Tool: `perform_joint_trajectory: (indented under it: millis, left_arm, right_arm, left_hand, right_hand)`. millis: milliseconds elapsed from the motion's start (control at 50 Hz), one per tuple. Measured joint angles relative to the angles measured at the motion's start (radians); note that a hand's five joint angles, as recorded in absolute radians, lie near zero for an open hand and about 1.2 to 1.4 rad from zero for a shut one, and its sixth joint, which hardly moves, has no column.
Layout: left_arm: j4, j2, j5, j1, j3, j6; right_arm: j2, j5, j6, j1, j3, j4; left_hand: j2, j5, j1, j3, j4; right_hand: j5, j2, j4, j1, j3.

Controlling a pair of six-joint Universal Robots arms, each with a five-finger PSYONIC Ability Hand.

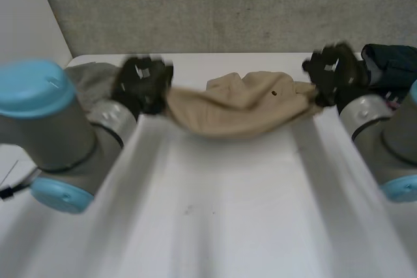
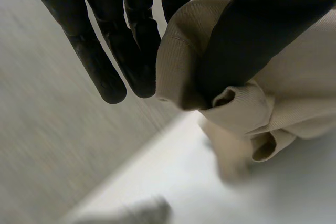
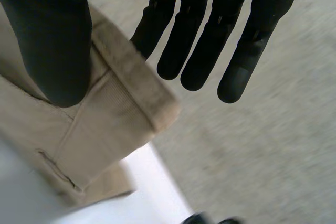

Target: Fold the laundry.

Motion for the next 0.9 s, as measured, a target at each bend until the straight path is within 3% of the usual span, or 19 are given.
perform_joint_trajectory:
  millis: [180, 480, 620, 720, 760, 860, 900]
  left_arm:
    - [0.000, 0.224, 0.009, -0.006, 0.050, -0.106]
    - [-0.005, -0.030, 0.005, 0.000, -0.078, -0.131]
    - [-0.004, -0.059, 0.003, 0.005, -0.089, -0.129]
    - [-0.003, -0.056, 0.003, 0.005, -0.086, -0.128]
    - [-0.003, -0.055, 0.003, 0.005, -0.086, -0.126]
    - [-0.009, -0.050, 0.003, 0.005, -0.090, -0.124]
    - [-0.016, -0.046, 0.003, 0.004, -0.095, -0.123]
  right_arm:
    - [-0.137, -0.022, 0.106, -0.009, -0.130, 0.282]
    - [0.068, -0.034, 0.218, -0.005, 0.016, 0.350]
    - [0.100, -0.045, 0.250, -0.011, 0.062, 0.347]
    - [0.097, -0.058, 0.252, -0.015, 0.089, 0.343]
    - [0.096, -0.063, 0.251, -0.015, 0.096, 0.342]
    - [0.093, -0.078, 0.245, -0.011, 0.104, 0.345]
    - [0.090, -0.084, 0.241, -0.012, 0.100, 0.347]
  left_hand:
    - [0.000, 0.000, 0.000, 0.001, 0.000]
    - [0.000, 0.000, 0.000, 0.001, 0.001]
    - [0.000, 0.000, 0.000, 0.001, 0.004]
    - [0.000, 0.000, 0.000, 0.001, 0.004]
    - [0.000, 0.000, 0.000, 0.001, 0.004]
    - [0.000, 0.000, 0.000, 0.001, 0.004]
    - [0.000, 0.000, 0.000, 0.001, 0.004]
  right_hand:
    - [0.000, 0.000, 0.000, 0.005, 0.000]
    - [0.000, -0.045, -0.063, -0.007, -0.055]
    - [0.043, -0.364, -0.377, -0.318, -0.369]
    - [0.075, -0.442, -0.474, -0.409, -0.454]
    - [0.104, -0.439, -0.462, -0.405, -0.450]
    - [0.530, -0.008, -0.034, -0.036, -0.024]
    - [0.540, -0.002, -0.005, -0.036, -0.010]
